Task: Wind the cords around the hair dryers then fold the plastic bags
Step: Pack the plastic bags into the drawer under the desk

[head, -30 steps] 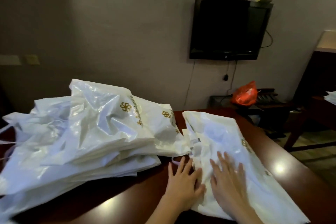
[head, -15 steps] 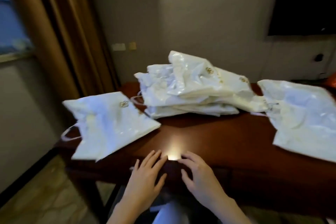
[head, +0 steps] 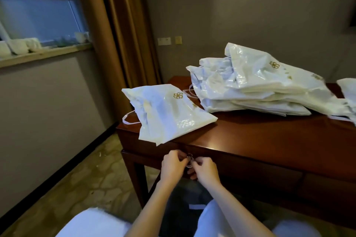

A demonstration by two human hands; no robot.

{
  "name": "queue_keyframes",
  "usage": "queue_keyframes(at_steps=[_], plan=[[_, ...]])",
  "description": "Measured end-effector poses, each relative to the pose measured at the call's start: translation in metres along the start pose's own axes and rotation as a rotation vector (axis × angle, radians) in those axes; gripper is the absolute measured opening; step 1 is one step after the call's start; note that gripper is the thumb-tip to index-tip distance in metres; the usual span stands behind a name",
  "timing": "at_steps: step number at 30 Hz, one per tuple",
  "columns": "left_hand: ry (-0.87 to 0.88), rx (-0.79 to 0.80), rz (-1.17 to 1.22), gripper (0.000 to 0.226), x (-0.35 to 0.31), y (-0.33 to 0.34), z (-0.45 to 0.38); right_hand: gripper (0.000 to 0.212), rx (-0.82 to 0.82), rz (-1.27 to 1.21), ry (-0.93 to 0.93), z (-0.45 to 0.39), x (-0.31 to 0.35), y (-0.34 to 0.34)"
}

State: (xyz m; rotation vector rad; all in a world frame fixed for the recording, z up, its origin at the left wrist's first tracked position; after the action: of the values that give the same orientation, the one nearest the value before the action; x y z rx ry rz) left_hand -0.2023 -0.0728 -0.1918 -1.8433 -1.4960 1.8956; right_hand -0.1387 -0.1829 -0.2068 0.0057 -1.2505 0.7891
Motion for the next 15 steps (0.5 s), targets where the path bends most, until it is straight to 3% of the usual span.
queue_keyframes(at_steps=[8,15], plan=[[0.04,0.004,-0.065,0.013,0.003,-0.007,0.009,0.023,-0.063,0.368,-0.039,0.009,0.006,0.001],[0.095,0.084,-0.236,0.01,0.004,-0.035,0.06,0.025,-0.068,0.729,-0.179,0.071,0.011,0.014]])
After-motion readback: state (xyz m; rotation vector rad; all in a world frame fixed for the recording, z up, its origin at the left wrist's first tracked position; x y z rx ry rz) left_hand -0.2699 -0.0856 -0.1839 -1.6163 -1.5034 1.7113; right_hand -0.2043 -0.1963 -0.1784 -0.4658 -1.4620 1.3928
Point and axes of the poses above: each hand's wrist, its own z-axis away from the middle knuckle, its own y-axis out of the palm, x = y × z, the point moved 4 cm from there along -z, towards the middle knuckle, and after that the axes turned 14 degrees about y, right-handed, at the moved point
